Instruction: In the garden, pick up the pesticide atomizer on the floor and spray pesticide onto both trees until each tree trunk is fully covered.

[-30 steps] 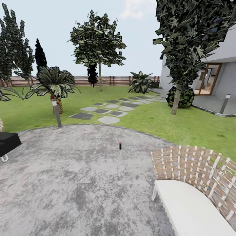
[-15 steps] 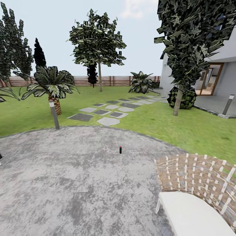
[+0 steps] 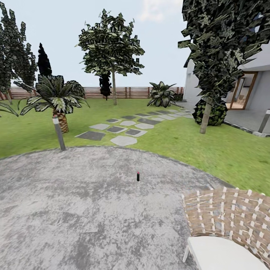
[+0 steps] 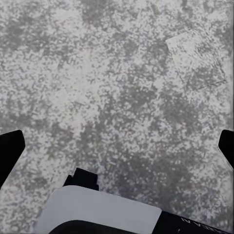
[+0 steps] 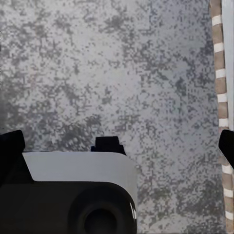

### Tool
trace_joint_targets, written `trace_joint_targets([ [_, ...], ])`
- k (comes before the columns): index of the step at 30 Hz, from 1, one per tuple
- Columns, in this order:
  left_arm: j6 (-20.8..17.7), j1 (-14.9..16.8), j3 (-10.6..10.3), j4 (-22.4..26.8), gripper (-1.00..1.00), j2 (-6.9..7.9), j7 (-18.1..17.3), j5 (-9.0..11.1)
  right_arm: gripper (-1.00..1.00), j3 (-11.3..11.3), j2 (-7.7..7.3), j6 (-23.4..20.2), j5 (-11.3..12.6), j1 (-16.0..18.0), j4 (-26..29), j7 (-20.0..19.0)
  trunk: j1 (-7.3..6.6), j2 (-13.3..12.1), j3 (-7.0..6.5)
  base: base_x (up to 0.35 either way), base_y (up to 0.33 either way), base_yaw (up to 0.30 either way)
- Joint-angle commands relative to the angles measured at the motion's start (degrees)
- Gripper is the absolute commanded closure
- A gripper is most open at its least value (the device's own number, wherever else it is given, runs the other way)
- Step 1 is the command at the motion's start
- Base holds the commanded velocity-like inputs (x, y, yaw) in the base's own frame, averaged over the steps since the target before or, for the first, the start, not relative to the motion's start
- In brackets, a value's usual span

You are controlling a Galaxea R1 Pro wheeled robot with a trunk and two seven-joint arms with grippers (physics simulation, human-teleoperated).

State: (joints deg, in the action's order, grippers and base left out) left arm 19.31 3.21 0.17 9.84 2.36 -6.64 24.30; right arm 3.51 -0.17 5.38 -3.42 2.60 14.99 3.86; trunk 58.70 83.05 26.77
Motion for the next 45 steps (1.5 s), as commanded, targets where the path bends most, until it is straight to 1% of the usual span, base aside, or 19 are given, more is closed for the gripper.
trace_joint_targets([
  [1,0.12,0.04,0.01,-0.08,-1.0,0.01,-0.48,0.57,-1.0,0.36,0.04,0.21,-0.36,0.04,-0.07,0.0,0.03,0.03,0.06,0.333,0.0,0.0],
  [45,0.12,0.04,0.01,-0.08,-1.0,0.01,-0.48,0.57,-1.0,0.27,0.08,0.18,-0.43,0.04,-0.13,0.0,0.03,0.03,0.06,0.333,0.0,0.0],
])
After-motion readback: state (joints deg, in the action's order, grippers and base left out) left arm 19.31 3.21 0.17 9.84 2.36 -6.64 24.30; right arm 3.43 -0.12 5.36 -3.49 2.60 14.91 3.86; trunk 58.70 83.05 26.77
